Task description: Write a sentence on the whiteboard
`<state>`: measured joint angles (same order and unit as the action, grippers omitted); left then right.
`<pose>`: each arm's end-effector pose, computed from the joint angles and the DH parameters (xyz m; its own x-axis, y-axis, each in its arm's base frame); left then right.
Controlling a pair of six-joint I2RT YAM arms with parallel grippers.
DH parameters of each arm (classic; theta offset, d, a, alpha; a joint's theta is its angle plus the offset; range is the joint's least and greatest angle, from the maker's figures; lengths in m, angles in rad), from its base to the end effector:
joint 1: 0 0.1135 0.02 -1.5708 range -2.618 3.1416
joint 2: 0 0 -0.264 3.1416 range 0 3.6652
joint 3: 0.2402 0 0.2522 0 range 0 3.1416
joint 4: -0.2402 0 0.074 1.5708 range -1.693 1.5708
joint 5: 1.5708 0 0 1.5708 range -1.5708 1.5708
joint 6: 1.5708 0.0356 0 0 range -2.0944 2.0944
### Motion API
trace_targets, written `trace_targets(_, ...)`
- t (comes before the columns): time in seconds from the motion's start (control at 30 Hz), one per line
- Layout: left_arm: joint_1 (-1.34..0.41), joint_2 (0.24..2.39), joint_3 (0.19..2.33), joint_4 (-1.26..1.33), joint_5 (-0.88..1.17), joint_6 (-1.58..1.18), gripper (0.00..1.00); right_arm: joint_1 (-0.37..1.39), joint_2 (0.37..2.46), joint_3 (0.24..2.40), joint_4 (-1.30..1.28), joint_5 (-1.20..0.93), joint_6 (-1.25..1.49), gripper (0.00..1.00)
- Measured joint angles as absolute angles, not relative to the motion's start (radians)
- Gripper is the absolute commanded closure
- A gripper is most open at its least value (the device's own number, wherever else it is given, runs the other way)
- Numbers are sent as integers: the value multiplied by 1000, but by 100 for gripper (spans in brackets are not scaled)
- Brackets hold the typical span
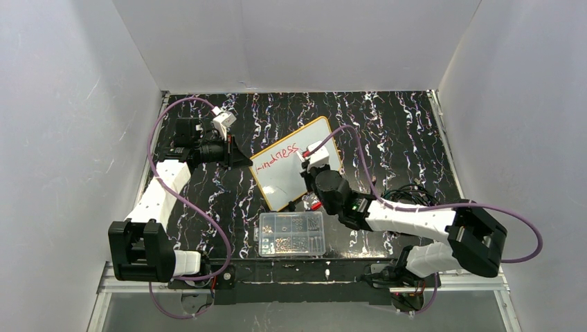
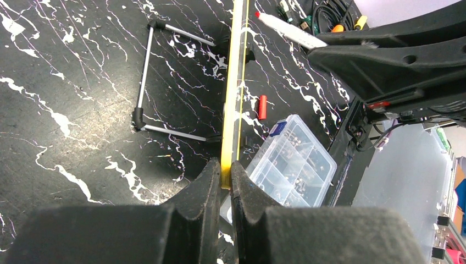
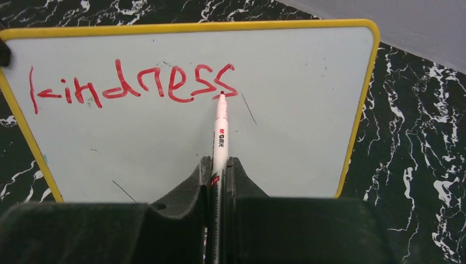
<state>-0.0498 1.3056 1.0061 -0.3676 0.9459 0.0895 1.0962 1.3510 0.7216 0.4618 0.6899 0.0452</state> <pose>0.2753 -0.0426 0.2947 -0.5560 0.0801 -0.8273 0.7181 0.5476 -0.4296 0.1553 0.2528 0.2585 -0.0942 -0.1071 -0.9898 -0.3954 0.9164 -0.0615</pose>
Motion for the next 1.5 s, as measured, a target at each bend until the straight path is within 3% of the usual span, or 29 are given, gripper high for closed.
trace_targets(0.23,-50,1302,1006,-367,942,89,100,1057,1275,722,458,699,22,99)
trace_targets(0.67,-50,1302,1006,-367,942,89,100,958,1313,722,467,627,-12,99)
trace_targets(1.5,-50,1302,1006,-367,942,89,100,942,1341,716,474,594,15,99)
